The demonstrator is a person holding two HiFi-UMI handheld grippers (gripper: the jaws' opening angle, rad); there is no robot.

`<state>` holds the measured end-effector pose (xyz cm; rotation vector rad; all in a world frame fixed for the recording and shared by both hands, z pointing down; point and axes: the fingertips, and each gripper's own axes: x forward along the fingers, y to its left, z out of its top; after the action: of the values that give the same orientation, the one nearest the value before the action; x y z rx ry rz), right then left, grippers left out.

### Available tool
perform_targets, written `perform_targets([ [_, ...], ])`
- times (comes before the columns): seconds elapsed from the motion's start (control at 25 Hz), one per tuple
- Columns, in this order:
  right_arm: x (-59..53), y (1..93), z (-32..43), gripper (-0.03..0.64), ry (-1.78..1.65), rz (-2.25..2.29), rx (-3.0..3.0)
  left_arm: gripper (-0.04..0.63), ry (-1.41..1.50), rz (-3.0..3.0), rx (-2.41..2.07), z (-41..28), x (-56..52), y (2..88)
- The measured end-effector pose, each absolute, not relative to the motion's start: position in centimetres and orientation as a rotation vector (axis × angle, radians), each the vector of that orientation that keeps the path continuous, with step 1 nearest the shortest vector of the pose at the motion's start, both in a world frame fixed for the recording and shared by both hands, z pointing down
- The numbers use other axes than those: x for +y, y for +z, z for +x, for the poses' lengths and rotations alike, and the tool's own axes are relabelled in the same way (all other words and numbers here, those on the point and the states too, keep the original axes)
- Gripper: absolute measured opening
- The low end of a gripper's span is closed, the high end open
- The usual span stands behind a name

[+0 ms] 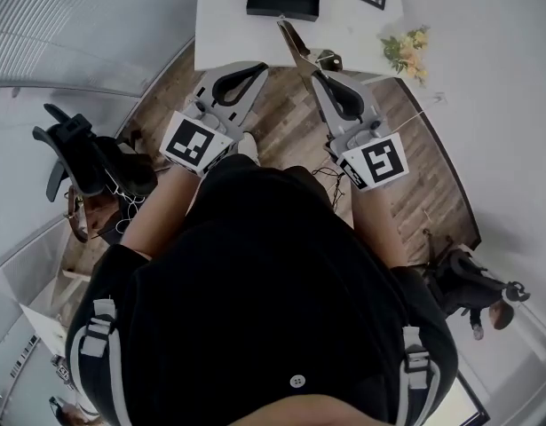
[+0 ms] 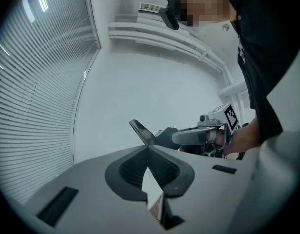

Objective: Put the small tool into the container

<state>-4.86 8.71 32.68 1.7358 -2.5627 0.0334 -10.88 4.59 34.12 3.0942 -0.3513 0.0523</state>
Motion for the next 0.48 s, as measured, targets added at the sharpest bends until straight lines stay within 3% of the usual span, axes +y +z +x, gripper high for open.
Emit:
perform_targets([
  [0.48,3.9,33.4,-3.6,0.02,0.059,1.789,-2.488,0.008,0.051,3.075,-0.265,-9.4,-1.0,34.8],
])
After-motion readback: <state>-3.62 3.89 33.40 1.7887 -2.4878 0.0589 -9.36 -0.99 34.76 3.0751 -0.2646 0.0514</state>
